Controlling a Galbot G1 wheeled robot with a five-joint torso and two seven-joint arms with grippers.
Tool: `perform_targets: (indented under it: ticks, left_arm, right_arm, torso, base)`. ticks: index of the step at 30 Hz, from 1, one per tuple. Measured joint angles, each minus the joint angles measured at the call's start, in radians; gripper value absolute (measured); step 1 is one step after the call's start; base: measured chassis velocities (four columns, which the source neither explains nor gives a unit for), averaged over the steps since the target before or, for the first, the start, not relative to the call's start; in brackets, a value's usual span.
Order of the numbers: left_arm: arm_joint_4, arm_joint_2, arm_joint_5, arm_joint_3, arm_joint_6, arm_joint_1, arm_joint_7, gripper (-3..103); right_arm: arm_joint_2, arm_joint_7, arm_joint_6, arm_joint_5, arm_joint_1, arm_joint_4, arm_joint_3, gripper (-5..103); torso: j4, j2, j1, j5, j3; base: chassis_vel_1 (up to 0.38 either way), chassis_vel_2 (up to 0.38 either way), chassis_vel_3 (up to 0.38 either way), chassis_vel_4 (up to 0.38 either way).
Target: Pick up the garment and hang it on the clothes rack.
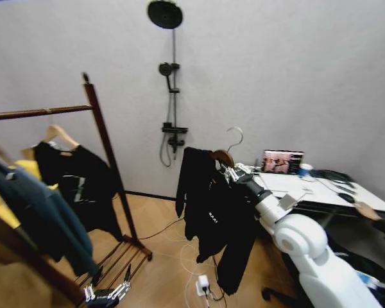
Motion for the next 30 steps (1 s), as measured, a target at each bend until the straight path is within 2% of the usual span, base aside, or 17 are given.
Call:
perform_targets:
  ticks: [4,7,8,9,11,13,24,30]
  left_arm:
    - [0.0,0.0,0.0,0.0,0.0,0.0,0.0,100]
    - [0.0,0.0,0.0,0.0,0.0,0.0,0.0,100]
    - [0.0,0.0,0.0,0.0,0.0,0.0,0.0,100]
    - [0.0,0.0,0.0,0.0,0.0,0.0,0.0,100]
    - [0.0,0.0,0.0,0.0,0.0,0.0,0.0,100]
    - [0.0,0.0,0.0,0.0,0.0,0.0,0.0,100]
    - [0.0,0.0,0.0,0.0,0.0,0.0,0.0,100]
    - [0.0,0.0,0.0,0.0,0.0,0.0,0.0,100]
  right_arm:
    - [-0.008,-0.002,-0.004,-0.03,0.018,0.039,0.044,10]
    - [-0.021,0.005,-0.017,0.017,0.034,0.085,0.071,10]
    - [-0.025,0.012,-0.031,0.072,0.035,0.116,0.074,10]
    - [-0.025,0.012,-0.031,0.072,0.035,0.116,0.074,10]
    - [-0.024,0.013,-0.047,0.141,0.027,0.148,0.057,10]
    - [-0.023,0.01,-0.048,0.146,0.028,0.146,0.049,10]
    - [-0.022,-0.02,-0.042,0.163,0.127,0.005,-0.035,10]
    - [-0.012,-0.027,-0.011,0.132,0.193,-0.081,-0.105,10]
  torso:
    - [-0.0002,0.0,0.0,0.0002,0.0]
    - [0.0,0.0,0.0,-0.0001,0.0]
    - [0.0,0.0,0.0,-0.0002,0.0]
    - [0.0,0.0,0.0,-0.0002,0.0]
    - [0.0,0.0,0.0,-0.0001,0.0]
    - [0.0,0.0,0.0,0.0,0.0]
    - [0.0001,0.0,0.0,0.0,0.0]
    - [0.0004,0.0,0.0,-0.0001,0.0]
  base:
    - [0.111,0.128,0.156,0.123]
    - [0.132,0.121,0.114,0.117]
    - [0.13,0.121,0.124,0.101]
    - [0.13,0.121,0.124,0.101]
    - [0.117,0.112,0.117,0.119]
    - [0.11,0.111,0.113,0.111]
    - [0.127,0.125,0.128,0.127]
    - [0.098,0.105,0.116,0.114]
